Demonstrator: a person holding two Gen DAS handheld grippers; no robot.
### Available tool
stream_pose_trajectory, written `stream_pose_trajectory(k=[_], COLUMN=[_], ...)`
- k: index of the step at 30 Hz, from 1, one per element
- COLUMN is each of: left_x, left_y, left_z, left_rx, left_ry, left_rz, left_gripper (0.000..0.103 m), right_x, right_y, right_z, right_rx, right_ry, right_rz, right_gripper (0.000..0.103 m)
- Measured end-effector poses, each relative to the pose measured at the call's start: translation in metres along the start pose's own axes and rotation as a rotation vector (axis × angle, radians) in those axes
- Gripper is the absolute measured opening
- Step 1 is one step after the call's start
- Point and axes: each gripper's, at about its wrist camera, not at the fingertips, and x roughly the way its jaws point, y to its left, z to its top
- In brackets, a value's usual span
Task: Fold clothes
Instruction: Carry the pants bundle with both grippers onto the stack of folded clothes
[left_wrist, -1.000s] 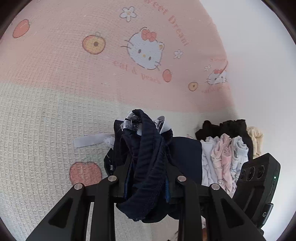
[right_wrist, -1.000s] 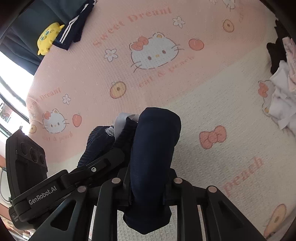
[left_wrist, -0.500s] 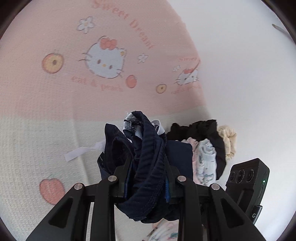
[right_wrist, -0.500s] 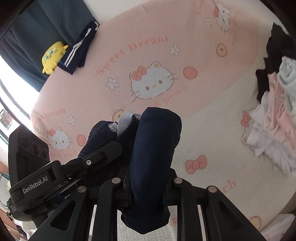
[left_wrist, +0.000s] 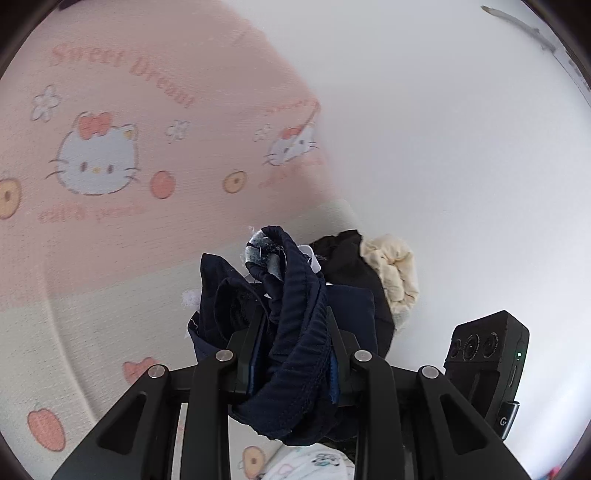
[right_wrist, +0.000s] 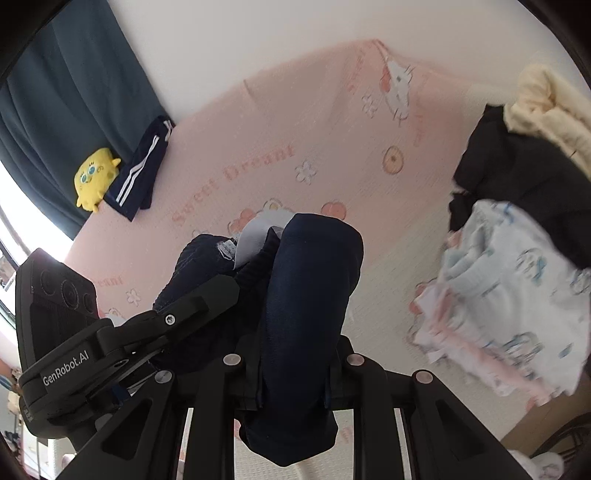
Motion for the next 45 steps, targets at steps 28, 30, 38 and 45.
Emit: stream_pose_trajectory(k=[28, 30, 38, 45], left_x=[0.11, 0.117, 0.144, 0.173], left_y=[-0.117, -0.122, -0.137, -0.132], left_z=[0.023, 0.026, 0.024, 0.001], left_rx=[0.119, 0.127, 0.183, 0.196], left_ry=[0.17, 0.188, 0.235, 0.309], left_rz=[-0.141, -0.146, -0.13, -0.1], left_gripper=[0.024, 0.024, 0.024, 0.024], right_x=[-0.079, -0.08, -0.078, -0.069], right_y=[-0.116, -0.125, -0.162, -0.196], right_z=[0.058, 0.062, 0.053, 0.031], right_rx=[0.197, 0.216, 0.306, 0.388], right_ry=[-0.06, -0.064, -0.071, -0.045], right_rz=[-0.061, -0.053, -0.028, -0.03], right_gripper=[0.02, 0.02, 0.02, 0.021])
